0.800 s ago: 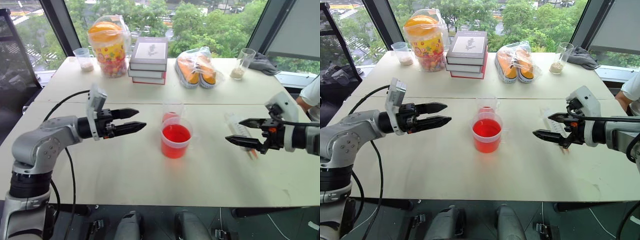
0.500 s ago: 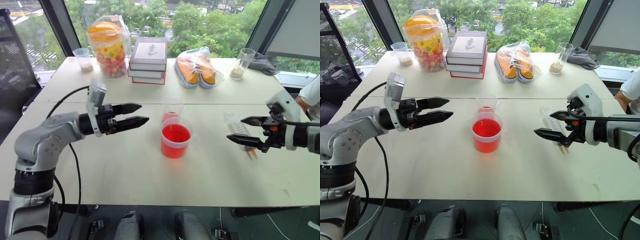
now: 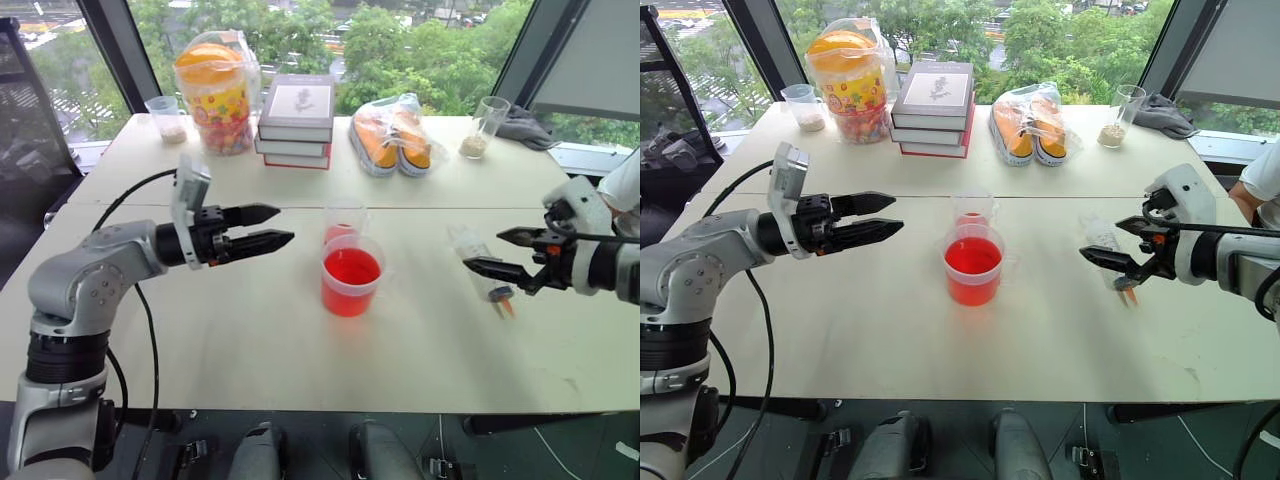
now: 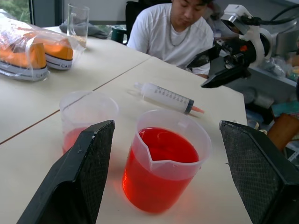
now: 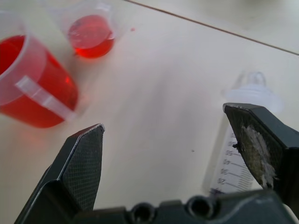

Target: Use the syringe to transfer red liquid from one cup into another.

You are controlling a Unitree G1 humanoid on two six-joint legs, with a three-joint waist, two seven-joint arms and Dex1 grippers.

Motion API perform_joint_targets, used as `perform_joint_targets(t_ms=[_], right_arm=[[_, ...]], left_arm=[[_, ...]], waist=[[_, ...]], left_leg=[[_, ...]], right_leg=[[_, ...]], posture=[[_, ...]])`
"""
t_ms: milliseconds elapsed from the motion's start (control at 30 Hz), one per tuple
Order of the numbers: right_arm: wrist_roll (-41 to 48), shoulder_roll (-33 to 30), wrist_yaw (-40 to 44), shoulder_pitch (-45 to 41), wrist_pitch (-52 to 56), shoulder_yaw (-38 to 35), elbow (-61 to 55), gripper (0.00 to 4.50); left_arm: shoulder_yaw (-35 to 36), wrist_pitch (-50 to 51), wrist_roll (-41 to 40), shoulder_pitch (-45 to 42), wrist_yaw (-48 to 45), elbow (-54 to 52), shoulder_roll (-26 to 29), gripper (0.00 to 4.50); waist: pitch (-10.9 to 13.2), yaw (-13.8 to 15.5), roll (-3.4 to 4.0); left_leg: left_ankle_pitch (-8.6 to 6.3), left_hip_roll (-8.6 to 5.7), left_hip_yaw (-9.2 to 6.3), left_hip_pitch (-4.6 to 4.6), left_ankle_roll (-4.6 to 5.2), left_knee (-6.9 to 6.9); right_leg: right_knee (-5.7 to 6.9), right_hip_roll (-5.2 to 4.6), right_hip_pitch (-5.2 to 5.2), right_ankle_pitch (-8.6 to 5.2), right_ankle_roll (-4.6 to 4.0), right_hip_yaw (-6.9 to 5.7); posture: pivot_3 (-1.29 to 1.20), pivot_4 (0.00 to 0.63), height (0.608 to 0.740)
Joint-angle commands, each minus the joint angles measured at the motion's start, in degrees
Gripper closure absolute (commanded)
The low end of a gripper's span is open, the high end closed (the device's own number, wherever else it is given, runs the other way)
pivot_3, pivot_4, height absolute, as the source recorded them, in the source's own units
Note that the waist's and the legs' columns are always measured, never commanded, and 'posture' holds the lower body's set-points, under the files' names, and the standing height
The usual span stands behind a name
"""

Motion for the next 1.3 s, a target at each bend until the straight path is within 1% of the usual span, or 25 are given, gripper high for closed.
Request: perform_joint_targets(t_ms=[33, 200, 367, 500, 700, 833, 867, 933, 1000, 1033, 1067, 1100, 1167, 1233, 1300], right_arm=[[-2.67, -0.33, -1.25, -5.04, -0.88, 2.52, 5.37, 0.02], [-6.13, 1.15, -1.99, -16.65, 4.22, 11.36, 18.34, 0.02], [-11.93, 3.59, 1.81, -25.44, 3.1, 21.82, 31.99, 0.02], [-17.99, 6.14, 5.89, -30.62, -2.12, 28.79, 43.09, 0.02], [-25.76, 11.64, 10.87, -35.85, -11.23, 34.37, 58.47, 0.02], [-29.92, 15.07, 12.68, -38.34, -16.15, 35.24, 66.64, 0.02], [-31.07, 15.61, 13.24, -38.8, -17.37, 35.59, 68.1, 0.26], [-33.09, 16.65, 14.08, -39.69, -19.48, 36.01, 70.76, 0.9], [-34.8, 17.47, 14.76, -40.44, -21.13, 35.99, 72.95, 1.91], [-35.73, 17.8, 15.22, -40.77, -22.06, 36.11, 73.86, 2.34], [-36.5, 18.06, 15.6, -41.05, -22.78, 36.1, 74.62, 2.9], [-37.2, 18.3, 15.82, -41.28, -23.2, 36.06, 75.07, 3.1], [-38.34, 18.49, 16.37, -41.81, -23.65, 35.67, 75.55, 3.11], [-38.77, 17.77, 16.12, -42.23, -24.48, 34.3, 73.53, 3.11], [-37.43, 17.24, 14.45, -42.64, -25.65, 30.91, 69.91, 3.11]], left_arm=[[0.03, -1.79, 0.19, -1.0, -0.54, 0.15, -0.56, 0.8], [-2.27, -3.7, 1.81, -1.98, -1.43, 1.18, -2.39, 0.8], [-3.5, -5.59, 3.18, -2.97, -1.92, 2.51, -3.79, 0.8], [-3.86, -6.04, 3.63, -2.34, -1.66, 1.61, -4.53, 0.8], [-2.33, -5.72, 2.86, -0.27, 0.27, -0.75, -4.46, 0.8], [-1.64, -5.45, 2.33, 1.45, 1.97, -3.08, -4.49, 0.8], [-1.48, -5.38, 2.27, 1.73, 2.46, -3.54, -4.57, 0.8], [-1.19, -5.28, 2.14, 2.15, 3.22, -4.22, -4.65, 0.8], [-1.01, -5.17, 2.0, 2.42, 3.59, -4.67, -4.67, 0.8], [-0.97, -5.22, 2.0, 2.6, 3.76, -4.77, -4.67, 0.8], [-0.98, -5.27, 1.97, 2.73, 3.91, -4.82, -4.64, 0.8], [-1.11, -5.4, 2.13, 2.88, 3.92, -4.86, -4.47, 0.8], [-1.32, -5.48, 2.23, 2.76, 3.95, -4.75, -4.3, 0.8], [-1.32, -5.38, 2.1, 2.35, 3.85, -4.63, -4.14, 0.8], [-1.35, -5.43, 2.21, 1.79, 3.53, -4.2, -3.89, 0.8]], waist=[[0.0, -0.11, 0.0], [0.0, -0.14, 0.0], [0.0, -0.05, 0.0], [0.0, -0.06, 0.01], [0.0, -0.21, 0.01], [0.0, -0.38, 0.01], [0.0, -0.32, 0.01], [0.0, -0.29, 0.01], [0.0, -0.32, 0.01], [0.0, -0.34, 0.0], [-0.01, -0.38, 0.0], [-0.01, -0.43, 0.0], [-0.01, -0.44, 0.0], [-0.01, -0.41, 0.0], [0.02, -0.39, 0.05]], left_leg=[[0.0, 0.0, 0.0, 0.01, 0.0, 0.0], [0.0, 0.0, 0.03, 0.0, 0.0, 0.01], [0.0, 0.01, 0.05, -0.03, 0.0, -0.03], [-0.01, 0.0, 0.08, -0.08, 0.03, -0.03], [-0.01, 0.0, 0.08, -0.08, 0.03, -0.03], [-0.01, 0.0, 0.09, -0.07, 0.02, -0.03], [-0.01, 0.01, 0.08, -0.06, 0.02, -0.03], [-0.01, 0.01, 0.08, -0.05, 0.02, -0.01], [-0.01, 0.0, 0.08, -0.03, 0.02, 0.0], [-0.01, 0.01, 0.08, -0.01, 0.02, 0.0], [-0.01, 0.01, 0.08, -0.01, 0.02, 0.0], [-0.01, 0.01, 0.07, 0.01, 0.02, 0.0], [-0.01, 0.01, 0.07, 0.03, 0.01, 0.0], [0.0, 0.01, 0.08, 0.04, 0.01, 0.01], [0.0, 0.01, 0.09, 0.03, 0.01, 0.02]], right_leg=[[0.01, 0.01, 0.0, 0.0, 0.0, 0.0], [0.0, 0.01, -0.01, 0.0, -0.03, 0.03], [0.0, 0.03, -0.07, 0.04, 0.05, 0.03], [0.0, 0.02, -0.11, 0.09, 0.13, 0.04], [0.01, 0.02, -0.11, 0.1, 0.15, 0.03], [0.03, 0.02, -0.11, 0.1, 0.16, 0.03], [0.03, 0.02, -0.1, 0.1, 0.16, 0.03], [0.03, 0.02, -0.08, 0.1, 0.16, 0.03], [0.03, 0.02, -0.04, 0.1, 0.16, 0.03], [0.03, 0.02, -0.03, 0.1, 0.16, 0.03], [0.03, 0.02, -0.03, 0.1, 0.16, 0.03], [0.04, 0.04, -0.02, 0.1, 0.16, 0.03], [0.06, 0.04, -0.01, 0.11, 0.15, 0.03], [0.06, 0.04, 0.0, 0.11, 0.15, 0.03], [0.06, 0.03, 0.0, 0.11, 0.15, 0.04]], posture=[[0.0, 0.15, 0.74], [0.0, 0.15, 0.74], [0.0, 0.15, 0.74], [0.0, 0.15, 0.74], [0.0, 0.15, 0.74], [0.0, 0.15, 0.74], [0.0, 0.15, 0.74], [0.0, 0.15, 0.74], [0.0, 0.15, 0.74], [0.0, 0.15, 0.74], [0.0, 0.15, 0.74], [0.0, 0.15, 0.74], [0.0, 0.15, 0.74], [0.0, 0.15, 0.74], [0.0, 0.15, 0.74]])
